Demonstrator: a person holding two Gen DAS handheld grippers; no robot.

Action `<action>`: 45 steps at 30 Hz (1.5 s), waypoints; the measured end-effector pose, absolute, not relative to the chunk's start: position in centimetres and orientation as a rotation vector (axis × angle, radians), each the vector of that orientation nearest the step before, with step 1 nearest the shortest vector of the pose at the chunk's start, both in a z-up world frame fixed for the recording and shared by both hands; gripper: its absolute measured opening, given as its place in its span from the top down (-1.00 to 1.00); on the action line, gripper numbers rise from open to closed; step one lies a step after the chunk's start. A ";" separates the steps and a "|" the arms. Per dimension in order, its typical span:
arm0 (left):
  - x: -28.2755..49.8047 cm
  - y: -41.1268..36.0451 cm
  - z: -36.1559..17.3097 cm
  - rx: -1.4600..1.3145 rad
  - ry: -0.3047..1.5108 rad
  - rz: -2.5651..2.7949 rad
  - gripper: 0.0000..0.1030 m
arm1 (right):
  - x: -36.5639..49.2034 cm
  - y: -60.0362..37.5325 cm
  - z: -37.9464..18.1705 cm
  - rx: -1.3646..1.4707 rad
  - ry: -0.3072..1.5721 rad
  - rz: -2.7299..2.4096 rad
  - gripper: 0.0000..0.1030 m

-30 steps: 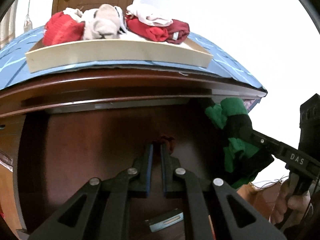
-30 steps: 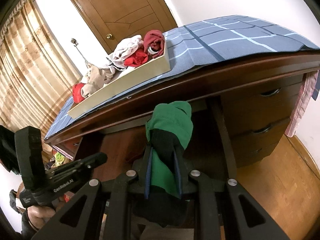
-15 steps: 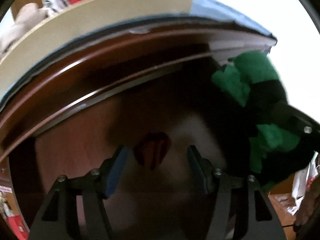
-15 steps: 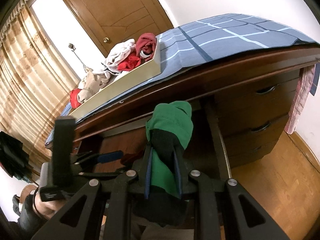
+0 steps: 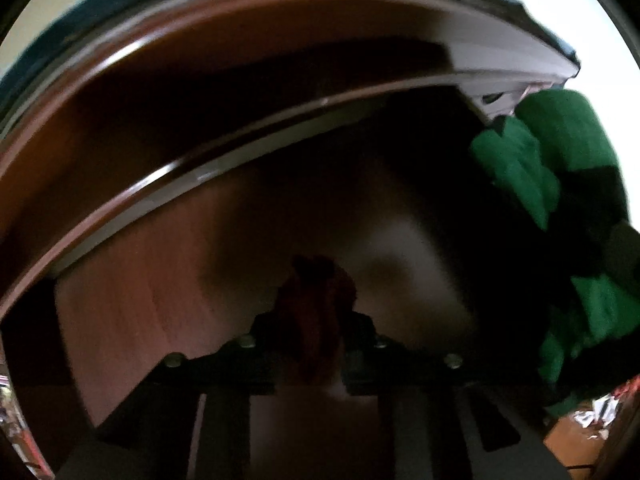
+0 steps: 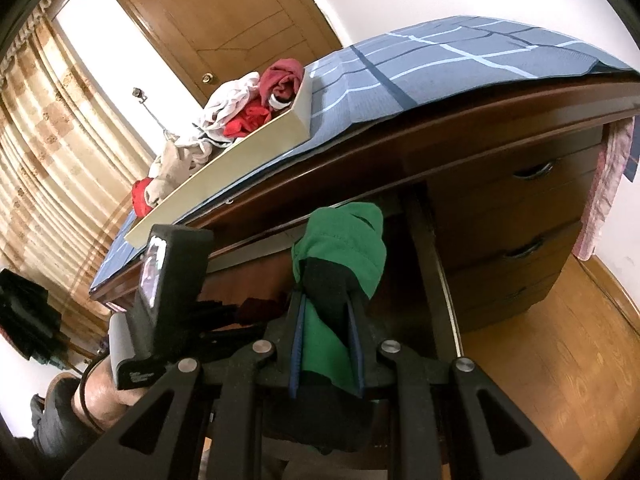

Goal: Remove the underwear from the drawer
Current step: 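Grasp the dark red sock with the left tool while the right tool holds the green sock, then lift both held socks up out of the drawer toward the tray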

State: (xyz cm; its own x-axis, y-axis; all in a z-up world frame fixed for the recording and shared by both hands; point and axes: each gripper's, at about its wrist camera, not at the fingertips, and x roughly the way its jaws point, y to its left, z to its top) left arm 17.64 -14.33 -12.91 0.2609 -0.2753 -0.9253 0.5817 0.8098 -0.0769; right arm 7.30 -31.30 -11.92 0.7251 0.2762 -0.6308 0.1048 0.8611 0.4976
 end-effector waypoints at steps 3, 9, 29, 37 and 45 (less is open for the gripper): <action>17.1 -12.6 -11.6 0.201 1.131 -0.617 0.71 | 7.0 -31.3 -11.5 0.537 0.747 0.086 0.57; 15.4 -9.3 -8.4 0.137 1.019 -0.608 0.71 | 6.8 -30.4 -10.4 0.522 0.725 0.081 0.57; 10.6 -6.0 -3.4 0.125 0.845 -0.509 0.71 | 3.2 -26.2 -6.3 0.419 0.652 0.111 0.57; 7.8 -5.0 -1.4 0.105 0.782 -0.503 0.71 | 1.0 -24.7 -4.6 0.388 0.607 0.143 0.57; 5.6 -4.1 -0.4 0.093 0.741 -0.505 0.71 | -0.7 -23.1 -3.5 0.352 0.579 0.162 0.57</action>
State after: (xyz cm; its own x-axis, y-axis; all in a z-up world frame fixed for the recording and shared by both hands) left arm 5.64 -4.14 -0.45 0.6243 -0.4070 -0.6668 0.4713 0.8769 -0.0940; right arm -0.71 -23.08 -3.53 0.8262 0.2472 -0.5061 -0.0514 0.9279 0.3693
